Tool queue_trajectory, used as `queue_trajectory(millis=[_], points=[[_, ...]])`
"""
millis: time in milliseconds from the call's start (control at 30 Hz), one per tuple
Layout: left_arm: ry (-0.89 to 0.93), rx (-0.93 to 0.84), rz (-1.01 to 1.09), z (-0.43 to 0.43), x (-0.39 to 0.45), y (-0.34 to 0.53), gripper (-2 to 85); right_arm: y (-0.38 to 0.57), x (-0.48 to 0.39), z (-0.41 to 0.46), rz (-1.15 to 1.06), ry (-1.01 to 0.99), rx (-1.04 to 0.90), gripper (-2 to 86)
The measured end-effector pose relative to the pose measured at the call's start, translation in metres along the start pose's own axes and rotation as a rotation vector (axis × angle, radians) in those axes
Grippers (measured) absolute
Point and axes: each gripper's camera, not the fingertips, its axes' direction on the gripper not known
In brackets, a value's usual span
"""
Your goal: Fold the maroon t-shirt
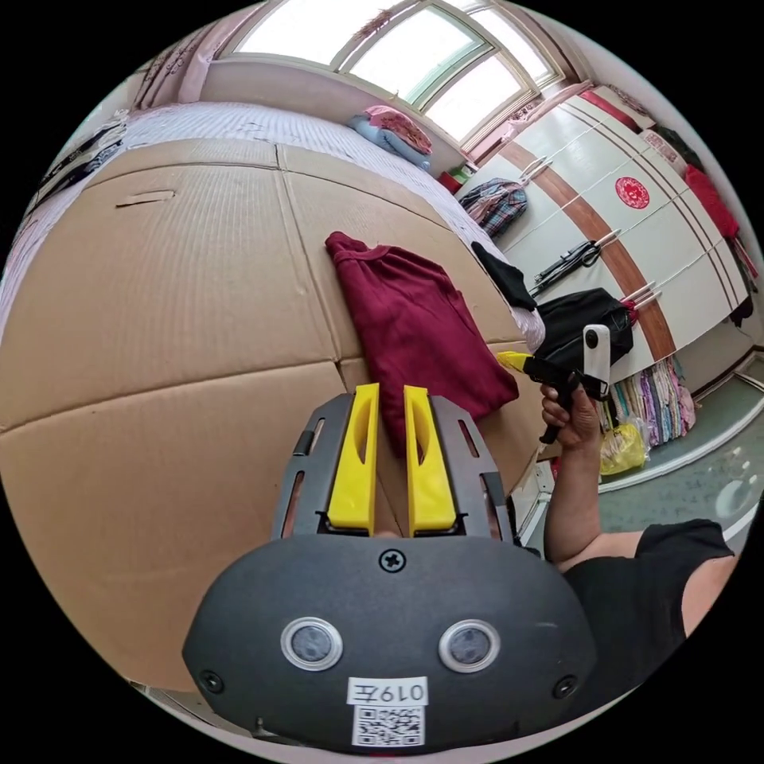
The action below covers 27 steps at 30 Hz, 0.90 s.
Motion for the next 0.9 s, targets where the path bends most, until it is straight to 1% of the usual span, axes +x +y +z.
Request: queue_trajectory(millis=[67,233,367,533,633,767,900], points=[[-0.01,-0.023,-0.002,0.002,0.002,0.013,2.7,0.016,-0.006,-0.002,0.0,0.006,-0.031,6.9],[0.01,-0.054,-0.015,0.008,0.005,0.03,1.9,0.031,-0.005,-0.011,0.01,-0.005,-0.018,4.2],[0.019,-0.055,-0.031,0.012,0.002,0.035,1.5,0.038,-0.019,-0.018,-0.026,0.048,-0.032,1.1],[-0.009,-0.048,-0.011,0.01,0.004,0.043,1.7,0.05,-0.018,-0.031,-0.008,0.098,-0.019,0.0],[-0.012,-0.048,-0.005,0.01,0.005,0.046,1.7,0.059,-0.01,-0.035,0.006,0.049,-0.006,0.6],[-0.015,-0.047,-0.004,0.01,0.007,0.049,1.8,0.08,-0.005,-0.059,0.009,-0.063,0.082,2.5],[-0.024,-0.045,0.004,0.011,0.009,0.051,1.9,0.106,-0.004,-0.08,-0.018,-0.078,0.108,5.0]])
